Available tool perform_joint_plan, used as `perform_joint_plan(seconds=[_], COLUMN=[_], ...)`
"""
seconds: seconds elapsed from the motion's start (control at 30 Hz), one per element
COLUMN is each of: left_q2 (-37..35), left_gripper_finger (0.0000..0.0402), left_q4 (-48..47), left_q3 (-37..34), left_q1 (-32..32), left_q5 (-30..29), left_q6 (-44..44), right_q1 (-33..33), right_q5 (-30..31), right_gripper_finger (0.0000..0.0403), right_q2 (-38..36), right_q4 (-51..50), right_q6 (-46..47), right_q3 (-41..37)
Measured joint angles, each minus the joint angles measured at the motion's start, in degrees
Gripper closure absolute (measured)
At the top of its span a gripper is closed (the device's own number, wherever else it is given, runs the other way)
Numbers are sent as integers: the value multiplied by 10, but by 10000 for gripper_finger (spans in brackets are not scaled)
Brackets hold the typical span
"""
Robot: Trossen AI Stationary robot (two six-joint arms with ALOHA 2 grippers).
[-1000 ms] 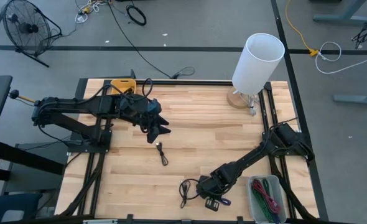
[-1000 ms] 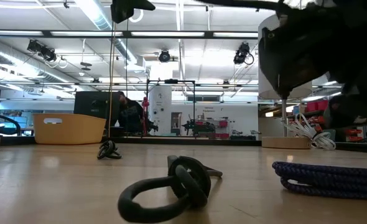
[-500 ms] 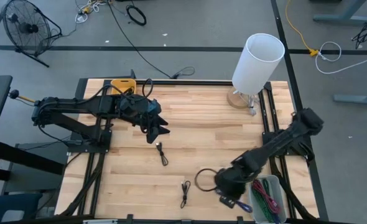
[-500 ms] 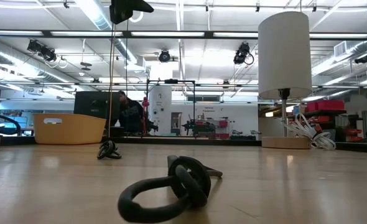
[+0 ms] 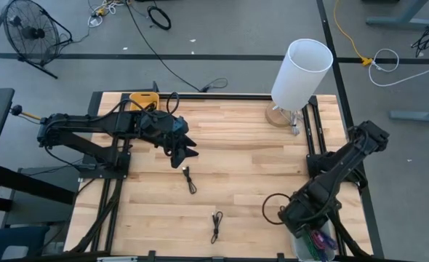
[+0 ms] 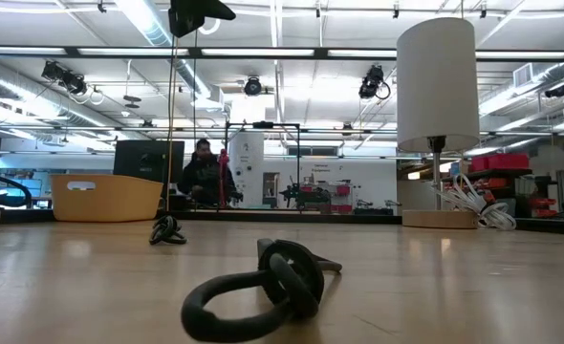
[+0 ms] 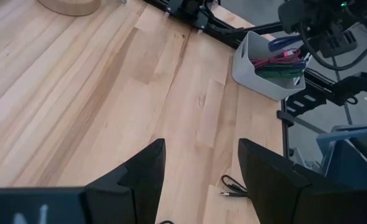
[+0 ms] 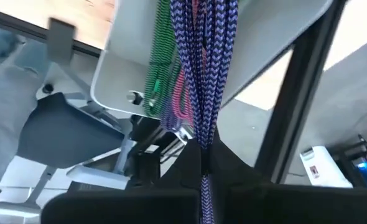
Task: Pick & Place USB Port
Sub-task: Put the violet charger cable into the gray bin
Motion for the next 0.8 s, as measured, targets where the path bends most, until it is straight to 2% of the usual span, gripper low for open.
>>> perform_joint_plan(seconds=[0.27,0.47,0.8], left_q2=[0,0,0], left_gripper_finger=[195,195,195], left_q4=[0,1,1], left_q3=[0,0,0], left_q1=[0,0,0], left_q5=[0,0,0], left_q6=[0,1,1], right_q1=[30,40,22], right_q5=[-16,-61,-63], right_gripper_finger=[403,403,403], right_q2=[0,-1,-37], right_q4=[12,59,189], right_q6=[43,12,13], right_q3=[-16,-91,-210])
